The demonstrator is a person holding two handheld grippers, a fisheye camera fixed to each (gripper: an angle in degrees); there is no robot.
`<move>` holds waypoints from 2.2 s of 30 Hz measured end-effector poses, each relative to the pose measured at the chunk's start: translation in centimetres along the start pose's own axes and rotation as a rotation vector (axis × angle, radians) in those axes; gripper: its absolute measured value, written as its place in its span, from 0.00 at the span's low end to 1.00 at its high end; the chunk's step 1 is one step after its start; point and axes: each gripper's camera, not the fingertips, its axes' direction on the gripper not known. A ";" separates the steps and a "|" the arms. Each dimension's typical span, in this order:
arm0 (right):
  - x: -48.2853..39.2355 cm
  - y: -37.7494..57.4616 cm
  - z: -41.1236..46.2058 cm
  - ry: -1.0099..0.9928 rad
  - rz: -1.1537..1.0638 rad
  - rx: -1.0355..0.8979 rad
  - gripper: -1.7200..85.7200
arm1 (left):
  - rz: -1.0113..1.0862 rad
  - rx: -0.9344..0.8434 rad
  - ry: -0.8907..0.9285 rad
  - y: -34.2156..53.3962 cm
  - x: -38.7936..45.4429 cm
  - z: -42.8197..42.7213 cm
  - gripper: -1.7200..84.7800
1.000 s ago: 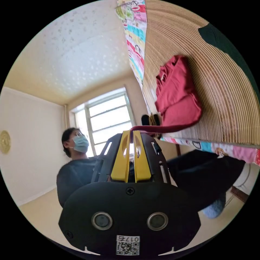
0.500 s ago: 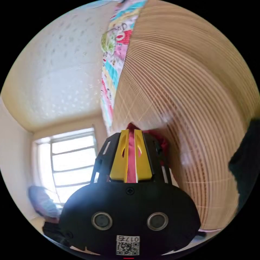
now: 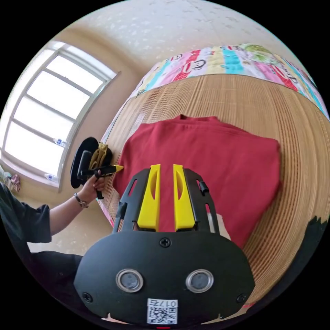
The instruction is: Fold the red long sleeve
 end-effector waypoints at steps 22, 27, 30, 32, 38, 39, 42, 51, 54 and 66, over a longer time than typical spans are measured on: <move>26.0 14.0 -15.3 0.210 0.347 0.027 0.10 | 0.718 -0.170 0.186 6.3 33.2 16.4 0.08; 36.6 16.2 -17.0 -0.212 0.444 0.142 0.16 | 0.428 -0.099 0.200 7.5 26.1 17.3 0.16; 42.1 16.1 -13.7 -0.542 0.534 0.093 0.18 | 0.294 0.050 0.066 7.7 20.1 15.1 0.19; 43.7 15.7 -12.2 -0.584 0.528 0.059 0.19 | 0.219 0.056 -0.058 7.3 15.6 16.1 0.22; 48.2 14.9 -11.2 -0.609 0.500 -0.005 0.19 | 0.092 -0.247 0.259 5.4 8.7 25.8 0.23; 49.2 15.2 -11.3 -0.604 0.516 -0.010 0.18 | 0.079 -0.262 0.284 5.4 8.4 26.4 0.23; 50.9 15.8 -11.2 -0.666 0.527 -0.034 0.15 | 0.002 -0.323 0.361 6.3 7.0 27.8 0.21; 35.1 12.0 -7.8 -0.819 0.277 -0.238 0.10 | 0.104 -0.213 0.112 16.2 6.5 11.6 0.16; 26.6 9.1 -5.4 -0.929 0.182 -0.261 0.09 | 0.068 -0.106 0.064 19.7 4.3 1.4 0.16; 5.5 1.4 11.3 -0.812 0.033 -0.411 0.08 | -0.118 0.106 -0.371 27.5 -8.0 -22.0 0.19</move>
